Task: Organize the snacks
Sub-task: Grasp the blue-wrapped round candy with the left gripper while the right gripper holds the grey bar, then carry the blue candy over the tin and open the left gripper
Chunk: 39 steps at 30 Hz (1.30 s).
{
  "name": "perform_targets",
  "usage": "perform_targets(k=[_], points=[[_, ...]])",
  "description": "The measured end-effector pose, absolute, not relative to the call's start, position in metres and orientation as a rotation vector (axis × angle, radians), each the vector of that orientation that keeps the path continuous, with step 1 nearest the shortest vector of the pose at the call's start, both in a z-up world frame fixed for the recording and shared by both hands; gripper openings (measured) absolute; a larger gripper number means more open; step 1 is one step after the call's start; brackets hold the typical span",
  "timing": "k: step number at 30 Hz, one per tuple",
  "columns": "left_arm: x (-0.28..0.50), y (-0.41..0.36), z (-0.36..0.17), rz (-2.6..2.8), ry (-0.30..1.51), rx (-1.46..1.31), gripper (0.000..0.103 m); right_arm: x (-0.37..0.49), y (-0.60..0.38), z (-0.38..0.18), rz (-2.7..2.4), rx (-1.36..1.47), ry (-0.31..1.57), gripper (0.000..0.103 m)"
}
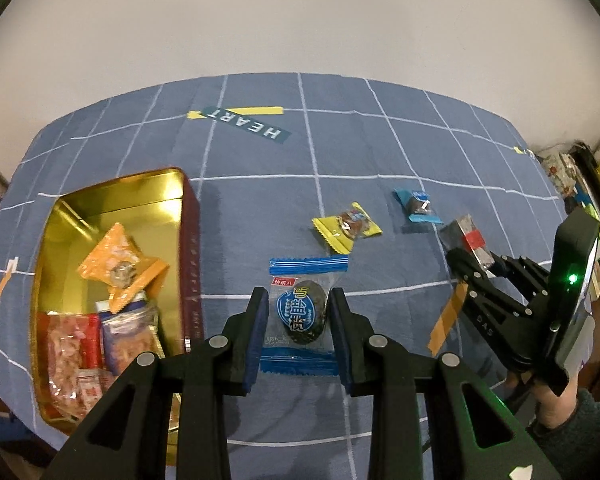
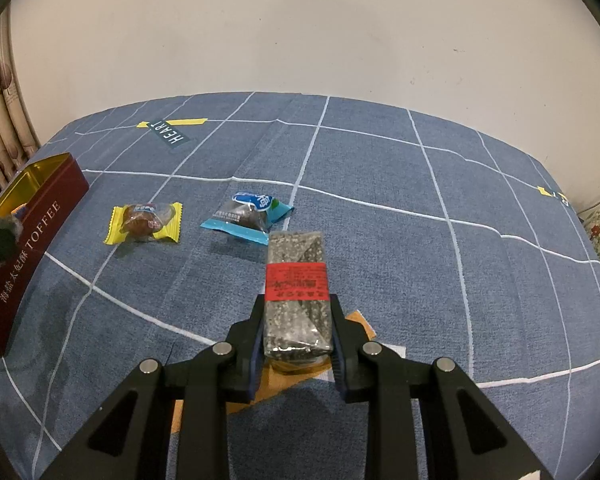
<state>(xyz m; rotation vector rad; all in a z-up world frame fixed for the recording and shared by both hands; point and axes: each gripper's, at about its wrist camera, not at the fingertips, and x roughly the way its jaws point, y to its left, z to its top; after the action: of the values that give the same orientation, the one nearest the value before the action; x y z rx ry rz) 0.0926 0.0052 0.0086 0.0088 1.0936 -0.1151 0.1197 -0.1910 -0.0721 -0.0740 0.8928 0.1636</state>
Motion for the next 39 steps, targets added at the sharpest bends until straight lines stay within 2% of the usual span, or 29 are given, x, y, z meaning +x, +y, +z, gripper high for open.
perform_targets(k=[14,24,39], points=[[0.099,0.077,0.024,0.065,1.056,-0.011,0.027,0.119,-0.191,-0.072,0.163,-0.076,0.893,0.027],[0.105,0.132,0.011,0.216,1.084,0.003,0.028,0.12,-0.192,-0.073,0.162,-0.082,0.892,0.028],[0.11,0.159,-0.019,0.274,1.154,0.001,0.028,0.12,-0.192,-0.073,0.163,-0.085,0.892,0.028]])
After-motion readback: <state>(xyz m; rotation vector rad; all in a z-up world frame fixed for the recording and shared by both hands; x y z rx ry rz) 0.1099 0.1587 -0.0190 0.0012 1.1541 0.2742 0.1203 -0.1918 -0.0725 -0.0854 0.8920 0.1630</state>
